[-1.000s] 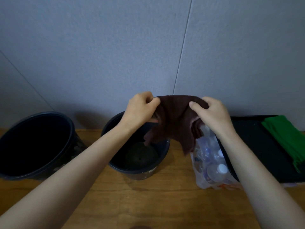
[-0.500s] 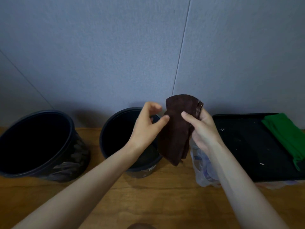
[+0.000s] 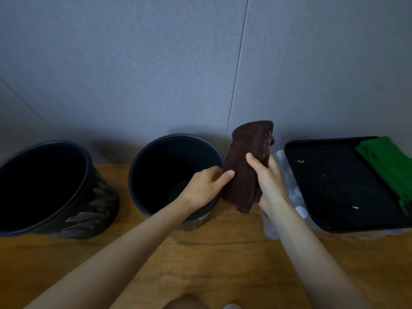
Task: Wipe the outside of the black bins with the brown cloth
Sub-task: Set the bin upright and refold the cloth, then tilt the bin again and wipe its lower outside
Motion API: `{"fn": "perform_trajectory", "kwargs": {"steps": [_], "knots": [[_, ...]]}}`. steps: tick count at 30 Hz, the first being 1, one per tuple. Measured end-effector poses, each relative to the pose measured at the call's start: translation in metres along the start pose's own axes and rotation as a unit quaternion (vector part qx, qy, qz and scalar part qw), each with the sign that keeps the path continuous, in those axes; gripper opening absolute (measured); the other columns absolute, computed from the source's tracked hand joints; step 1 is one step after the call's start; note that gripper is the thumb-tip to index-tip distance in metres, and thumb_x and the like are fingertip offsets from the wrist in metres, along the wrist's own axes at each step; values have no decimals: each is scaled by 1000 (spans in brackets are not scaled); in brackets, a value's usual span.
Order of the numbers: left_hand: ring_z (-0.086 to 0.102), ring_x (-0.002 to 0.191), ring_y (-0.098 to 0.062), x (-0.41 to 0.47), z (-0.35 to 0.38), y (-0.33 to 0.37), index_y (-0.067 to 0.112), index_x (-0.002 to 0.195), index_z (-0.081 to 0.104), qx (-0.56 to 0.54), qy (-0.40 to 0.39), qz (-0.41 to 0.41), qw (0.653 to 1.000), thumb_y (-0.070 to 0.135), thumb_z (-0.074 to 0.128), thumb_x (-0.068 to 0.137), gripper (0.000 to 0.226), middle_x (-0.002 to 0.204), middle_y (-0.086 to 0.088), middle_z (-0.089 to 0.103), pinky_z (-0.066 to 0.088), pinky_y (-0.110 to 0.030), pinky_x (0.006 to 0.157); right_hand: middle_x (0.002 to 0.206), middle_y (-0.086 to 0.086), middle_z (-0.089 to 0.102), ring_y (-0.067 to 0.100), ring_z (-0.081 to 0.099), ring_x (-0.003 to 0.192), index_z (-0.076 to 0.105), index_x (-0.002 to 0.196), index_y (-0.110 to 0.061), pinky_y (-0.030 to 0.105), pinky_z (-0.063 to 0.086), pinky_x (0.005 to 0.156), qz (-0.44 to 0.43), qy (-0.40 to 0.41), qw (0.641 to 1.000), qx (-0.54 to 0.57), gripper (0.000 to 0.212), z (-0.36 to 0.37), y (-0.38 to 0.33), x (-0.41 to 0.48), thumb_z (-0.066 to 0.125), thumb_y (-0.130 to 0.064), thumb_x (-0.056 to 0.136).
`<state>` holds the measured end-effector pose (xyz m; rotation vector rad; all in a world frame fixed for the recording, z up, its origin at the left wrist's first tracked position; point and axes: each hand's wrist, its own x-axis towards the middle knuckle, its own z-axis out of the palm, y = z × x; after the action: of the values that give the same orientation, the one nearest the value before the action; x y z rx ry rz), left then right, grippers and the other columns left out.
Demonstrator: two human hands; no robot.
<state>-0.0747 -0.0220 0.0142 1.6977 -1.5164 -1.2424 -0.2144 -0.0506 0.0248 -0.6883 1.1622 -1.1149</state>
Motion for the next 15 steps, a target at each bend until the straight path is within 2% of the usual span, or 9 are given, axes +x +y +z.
{"fn": "perform_trajectory", "kwargs": {"steps": [1,3,5,6,9,12,15], "knots": [[62,97,-17,0,3,-13,9,112,59,90,6,1,996,47,47,90,45,111,-8,65,52,-35,87,115,7,65,21,65,100,56,124,-16,36,56,81,-2,12,1000,3,34,-5,1,3,59,-16,90],[60,99,-18,0,11,-37,11,121,51,220,-38,-34,974,54,51,86,56,115,-7,62,51,-33,83,116,3,63,19,62,104,56,123,-21,35,53,86,4,30,1000,-7,32,-16,4,6,57,-16,91],[60,99,-22,2,22,-53,12,126,43,315,-85,-73,942,52,54,85,58,114,-7,61,49,-32,77,121,3,62,21,59,110,55,124,-24,41,49,94,21,43,998,-29,33,-27,12,7,58,-19,91],[61,98,-24,3,28,-57,12,126,41,344,-83,-79,932,47,53,88,53,113,-8,61,48,-33,74,123,3,61,21,58,113,55,126,-24,43,47,98,30,50,997,-41,35,-32,17,8,58,-20,91],[64,93,-29,8,32,-60,12,122,46,367,-36,-46,929,30,44,95,32,107,-12,64,53,-37,76,127,3,59,22,55,117,51,131,-23,46,44,102,56,65,993,-84,42,-44,30,9,60,-22,90],[66,89,-32,9,14,-55,12,115,49,360,7,-17,933,22,43,95,24,102,-14,67,55,-44,76,122,5,61,23,58,112,55,127,-19,44,46,99,70,66,990,-102,37,-54,40,13,59,-18,90],[66,87,-28,12,-22,-32,5,108,56,253,64,-11,965,14,49,93,19,99,-12,67,55,-40,78,121,5,61,24,57,112,54,126,-19,45,45,100,76,66,987,-129,36,-58,48,15,58,-14,90]]}}
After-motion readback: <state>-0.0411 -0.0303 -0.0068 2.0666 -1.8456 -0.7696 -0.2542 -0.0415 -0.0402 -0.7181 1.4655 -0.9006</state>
